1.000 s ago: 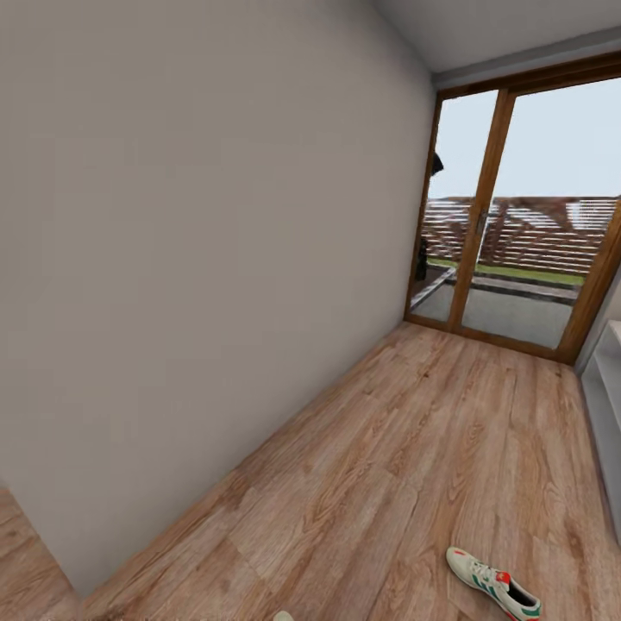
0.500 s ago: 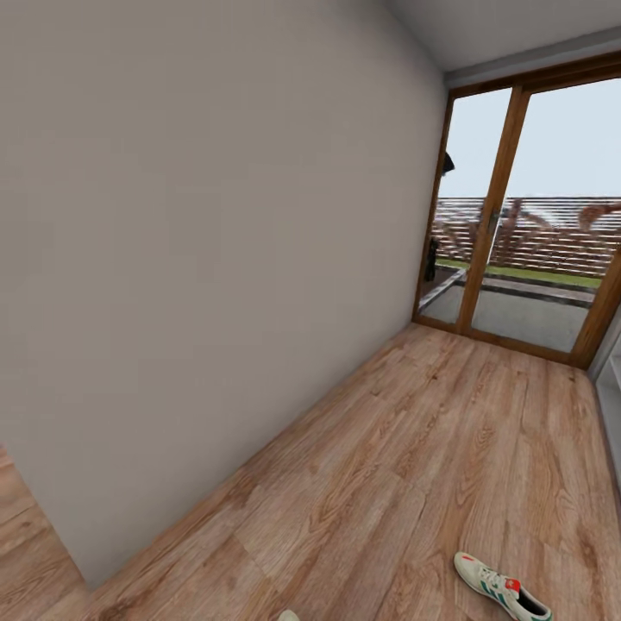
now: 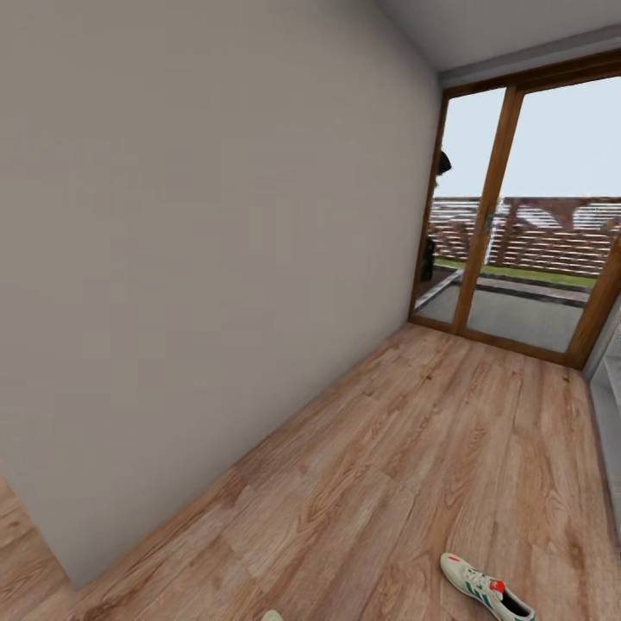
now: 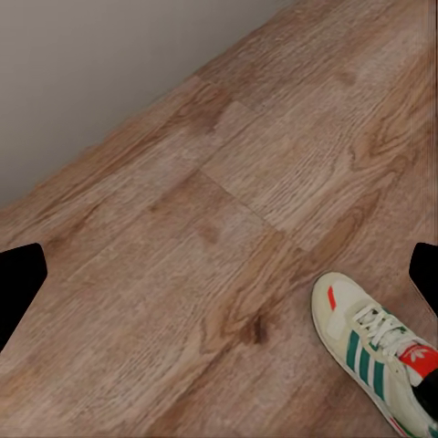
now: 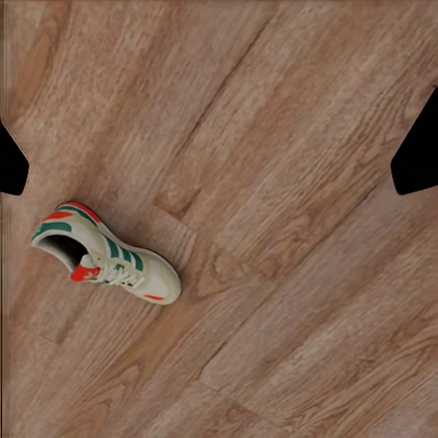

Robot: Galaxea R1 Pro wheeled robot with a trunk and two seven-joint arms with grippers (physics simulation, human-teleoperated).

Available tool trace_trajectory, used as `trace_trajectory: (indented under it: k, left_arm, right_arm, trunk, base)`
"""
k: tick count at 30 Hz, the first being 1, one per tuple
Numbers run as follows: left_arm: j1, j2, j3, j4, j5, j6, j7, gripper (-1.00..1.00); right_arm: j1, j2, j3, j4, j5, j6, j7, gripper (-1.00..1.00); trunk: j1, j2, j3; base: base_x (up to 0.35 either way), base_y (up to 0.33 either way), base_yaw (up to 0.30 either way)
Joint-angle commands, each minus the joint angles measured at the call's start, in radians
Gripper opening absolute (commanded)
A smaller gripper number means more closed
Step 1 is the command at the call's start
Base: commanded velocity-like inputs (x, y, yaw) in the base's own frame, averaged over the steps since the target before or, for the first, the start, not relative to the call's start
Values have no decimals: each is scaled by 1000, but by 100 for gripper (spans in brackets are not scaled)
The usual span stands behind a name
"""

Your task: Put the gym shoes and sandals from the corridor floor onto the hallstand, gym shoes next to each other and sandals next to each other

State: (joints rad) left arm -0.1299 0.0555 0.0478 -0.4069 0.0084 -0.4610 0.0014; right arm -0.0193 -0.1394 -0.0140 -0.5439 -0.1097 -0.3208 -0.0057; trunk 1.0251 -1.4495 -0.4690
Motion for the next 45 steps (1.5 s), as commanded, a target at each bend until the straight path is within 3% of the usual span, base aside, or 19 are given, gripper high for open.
trace_trajectory:
  k: [1,45]
  left_arm:
    - [-1,0,1,0,1,-3,0,100]
    - [-1,0,1,0,1,-5,0,100]
  right_arm:
    - [-1,0,3,1,-10,-4,0,100]
    - [-1,-1,3,7,-8,-4,0,100]
  trunk:
    - [0,-1,-1]
    - [0,-1,-1]
  base:
    - [0,-241,0]
    - [48,-59,0]
